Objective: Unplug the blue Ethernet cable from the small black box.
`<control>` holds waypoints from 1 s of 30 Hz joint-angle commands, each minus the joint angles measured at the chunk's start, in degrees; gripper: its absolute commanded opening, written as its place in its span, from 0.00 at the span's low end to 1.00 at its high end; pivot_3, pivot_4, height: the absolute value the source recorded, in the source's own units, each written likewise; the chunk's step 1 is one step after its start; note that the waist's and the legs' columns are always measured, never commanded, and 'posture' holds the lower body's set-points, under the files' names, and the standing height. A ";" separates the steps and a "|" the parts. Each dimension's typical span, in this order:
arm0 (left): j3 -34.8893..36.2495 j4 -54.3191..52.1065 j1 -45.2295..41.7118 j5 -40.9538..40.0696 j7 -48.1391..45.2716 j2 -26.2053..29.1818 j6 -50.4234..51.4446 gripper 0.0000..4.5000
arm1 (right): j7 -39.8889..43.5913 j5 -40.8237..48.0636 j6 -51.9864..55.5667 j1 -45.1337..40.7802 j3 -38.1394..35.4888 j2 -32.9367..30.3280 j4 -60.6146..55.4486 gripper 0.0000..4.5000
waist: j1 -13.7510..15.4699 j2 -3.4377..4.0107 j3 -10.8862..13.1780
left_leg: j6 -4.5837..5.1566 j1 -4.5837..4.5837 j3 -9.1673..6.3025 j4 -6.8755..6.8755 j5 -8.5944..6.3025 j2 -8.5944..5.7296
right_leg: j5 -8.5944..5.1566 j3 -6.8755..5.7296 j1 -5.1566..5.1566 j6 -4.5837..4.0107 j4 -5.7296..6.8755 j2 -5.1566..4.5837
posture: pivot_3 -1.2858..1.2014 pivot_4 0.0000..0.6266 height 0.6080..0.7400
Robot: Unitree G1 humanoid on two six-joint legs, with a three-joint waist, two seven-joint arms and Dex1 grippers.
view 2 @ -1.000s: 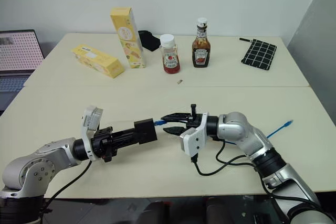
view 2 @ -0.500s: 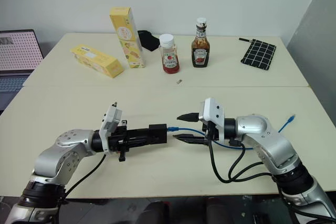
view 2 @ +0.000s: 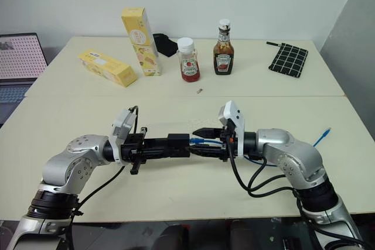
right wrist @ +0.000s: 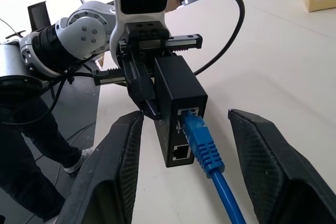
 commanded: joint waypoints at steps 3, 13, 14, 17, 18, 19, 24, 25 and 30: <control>1.49 -1.55 -0.06 -1.22 0.10 -0.12 0.21 0.17 | 1.11 1.22 1.34 -0.80 -1.67 0.02 -1.25 0.60 | 0.00 0.00 0.00 | 0.00 -0.01 0.00 0.00 0.00 0.00 | 0.00 0.00 -0.01 0.00 0.00 0.00 | 0.52 0.24 1.00; 1.30 -2.60 0.94 -1.05 0.23 0.02 0.07 0.17 | 1.36 1.23 2.63 -1.18 -1.62 0.79 -0.97 0.33 | 0.00 0.00 0.00 | 0.00 -0.01 0.00 0.00 0.00 0.00 | 0.00 0.01 -0.01 0.00 0.00 0.00 | 0.52 0.24 1.00; 1.27 -2.63 1.01 -0.99 0.14 0.08 0.02 0.17 | 1.42 1.23 2.75 -1.22 -1.65 0.82 -0.94 0.29 | 0.01 0.00 0.00 | 0.00 -0.01 0.00 0.00 0.00 0.00 | 0.00 0.01 -0.01 0.00 0.00 0.00 | 0.52 0.24 1.00; 1.32 -2.97 1.36 -1.04 0.03 0.19 0.08 0.17 | 1.78 1.12 2.91 -1.22 -1.57 0.72 -0.95 0.14 | 0.00 0.00 0.00 | 0.00 -0.01 0.00 0.00 0.00 0.00 | 0.00 0.00 -0.01 0.00 0.00 0.00 | 0.52 0.24 1.00; 1.36 -3.04 1.42 -1.05 -0.01 0.18 0.08 0.17 | 2.15 0.99 2.90 -1.22 -1.43 0.57 -0.94 0.10 | 0.00 0.00 0.00 | 0.00 -0.01 0.00 0.00 0.00 0.00 | 0.00 0.00 -0.01 0.00 0.00 0.00 | 0.52 0.24 1.00; 1.34 -3.11 1.47 -1.05 -0.18 0.21 0.05 0.17 | 2.57 0.92 2.94 -1.22 -1.28 0.38 -0.92 0.09 | 0.00 0.00 0.00 | 0.00 0.00 0.00 -0.01 0.00 0.00 | 0.00 0.00 -0.01 0.00 0.00 0.00 | 0.52 0.24 1.00; 1.21 -4.06 2.13 -1.33 -1.25 0.60 0.24 0.17 | 4.16 0.94 3.53 -1.21 -0.77 -0.28 -1.10 0.08 | 0.00 0.00 0.00 | 0.00 -0.01 0.00 -0.01 0.00 0.00 | 0.00 0.00 -0.01 0.00 0.00 0.00 | 0.52 0.24 1.00; 1.23 -4.22 2.27 -1.43 -1.49 0.66 0.33 0.17 | 4.43 0.91 3.67 -1.28 -0.70 -0.35 -1.07 0.08 | 0.00 0.00 0.00 | 0.00 -0.01 0.01 -0.01 0.00 0.00 | 0.00 0.00 -0.01 0.00 0.00 0.00 | 0.52 0.24 1.00; 1.27 -5.87 4.00 -2.04 -2.41 1.44 0.62 0.17 | 5.96 2.12 5.72 -1.60 -1.05 -1.27 -0.76 0.01 | 0.00 0.00 0.00 | 0.00 -0.01 0.00 -0.01 0.00 0.01 | 0.00 0.01 -0.01 0.00 -0.01 0.00 | 0.52 0.24 1.00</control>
